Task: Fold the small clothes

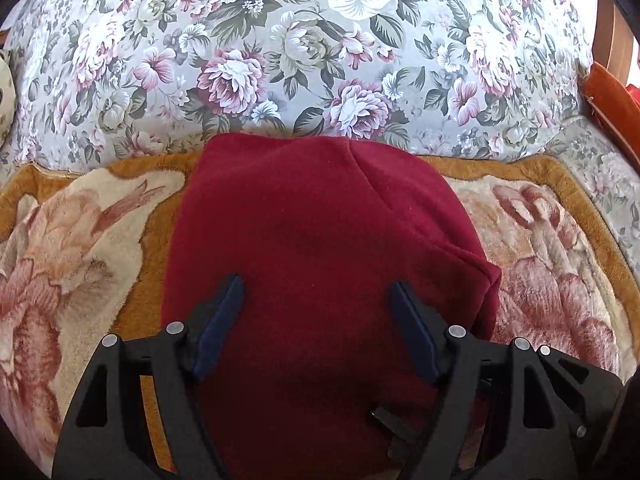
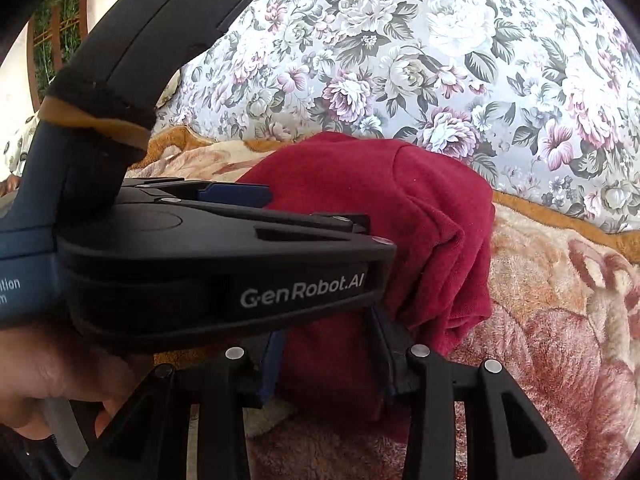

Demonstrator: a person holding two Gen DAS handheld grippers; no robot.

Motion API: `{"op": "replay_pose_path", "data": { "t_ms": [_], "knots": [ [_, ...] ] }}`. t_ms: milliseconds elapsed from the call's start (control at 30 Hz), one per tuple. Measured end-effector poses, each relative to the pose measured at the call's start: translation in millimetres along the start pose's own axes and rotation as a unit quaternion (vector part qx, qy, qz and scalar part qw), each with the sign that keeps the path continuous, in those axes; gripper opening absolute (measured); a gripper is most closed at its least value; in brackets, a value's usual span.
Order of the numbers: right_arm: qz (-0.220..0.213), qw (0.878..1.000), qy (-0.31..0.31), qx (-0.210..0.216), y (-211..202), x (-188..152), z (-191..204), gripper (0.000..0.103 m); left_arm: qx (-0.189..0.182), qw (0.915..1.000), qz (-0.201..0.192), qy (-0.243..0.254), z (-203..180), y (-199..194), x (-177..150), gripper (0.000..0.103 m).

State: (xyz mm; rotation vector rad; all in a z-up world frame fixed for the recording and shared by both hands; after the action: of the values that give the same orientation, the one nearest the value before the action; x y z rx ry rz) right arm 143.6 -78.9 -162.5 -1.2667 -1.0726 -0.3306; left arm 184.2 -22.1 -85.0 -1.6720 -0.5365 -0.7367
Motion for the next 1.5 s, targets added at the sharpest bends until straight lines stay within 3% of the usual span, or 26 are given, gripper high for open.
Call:
{"op": "replay_pose_path", "data": {
  "t_ms": [167,233,300,400,433,500,567,633,700,767,833,900,933,1000,1133,1333,1367,1467,1500],
  "knots": [
    [-0.002,1.000,-0.003,-0.003,-1,-1,2,0.039,0.000,1.0000,-0.003,0.000,0,0,0,0.076],
    [-0.004,1.000,-0.007,-0.008,-4,-2,5,0.039,-0.011,0.9999,-0.005,-0.011,1,0,2,0.082],
    [-0.007,1.000,-0.015,-0.017,-6,-2,8,0.039,-0.035,0.9992,0.001,-0.018,-1,1,4,0.094],
    [-0.020,0.999,-0.013,-0.023,-17,3,6,0.038,-0.065,0.9974,0.007,-0.029,1,1,6,0.101],
    [-0.035,0.998,-0.023,-0.043,-25,6,7,0.038,-0.076,0.9965,0.012,-0.033,1,0,7,0.102],
    [-0.069,0.986,-0.061,-0.138,-47,14,5,0.040,-0.099,0.9936,0.008,-0.054,5,-5,8,0.102],
    [-0.065,0.976,-0.072,-0.197,-63,19,-3,0.040,-0.121,0.9889,-0.015,-0.085,14,-16,9,0.102],
    [-0.041,0.973,-0.057,-0.221,-79,19,-12,0.040,-0.098,0.9886,-0.063,-0.095,22,-41,10,0.102],
    [-0.024,0.978,-0.015,-0.206,-94,16,-19,0.040,-0.059,0.9904,-0.097,-0.079,25,-67,11,0.102],
    [-0.015,0.986,0.053,-0.158,-115,6,-23,0.040,-0.039,0.9891,-0.125,-0.066,28,-90,8,0.102],
    [-0.014,0.987,0.094,-0.128,-131,-11,-22,0.042,-0.045,0.9858,-0.133,-0.092,37,-108,-4,0.102],
    [-0.035,0.986,0.102,-0.128,-145,-20,-19,0.042,-0.099,0.9816,-0.103,-0.127,43,-116,-25,0.102],
    [-0.066,0.983,0.107,-0.134,-161,-22,-18,0.042,-0.116,0.9796,-0.089,-0.137,44,-117,-35,0.102],
    [-0.095,0.977,0.116,-0.153,-175,-28,-18,0.042,-0.129,0.9804,-0.040,-0.143,37,-118,-59,0.102],
    [-0.081,0.977,0.122,-0.155,-170,-29,-17,0.042,-0.038,0.9966,-0.013,-0.071,14,-137,-85,0.102],
    [-0.080,0.979,0.107,-0.154,-174,-32,-12,0.042,0.009,0.9993,-0.001,-0.036,10,-161,-85,0.102],
    [-0.081,0.979,0.104,-0.155,-175,-33,-11,0.042,0.006,0.9991,0.002,-0.042,10,-161,-87,0.102],
    [-0.086,0.980,0.095,-0.155,-177,-34,-8,0.042,-0.064,0.9940,0.002,-0.089,-2,-154,-94,0.102],
    [-0.086,0.980,0.095,-0.153,-177,-34,-8,0.042,-0.065,0.9927,0.002,-0.101,-6,-151,-96,0.102]
  ]
}}
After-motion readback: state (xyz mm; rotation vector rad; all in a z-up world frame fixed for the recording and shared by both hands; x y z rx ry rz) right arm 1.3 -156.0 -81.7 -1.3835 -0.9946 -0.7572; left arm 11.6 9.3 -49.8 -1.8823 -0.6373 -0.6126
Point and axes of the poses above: each gripper's, at about its wrist camera, not at the fingertips, and y roughly the way its jaws point, z to its left, x to its top, the point moved 6 cm from there along y, roughly the way its jaws point, and after that the axes turned 5 degrees about -x, right-handed, at the moved point
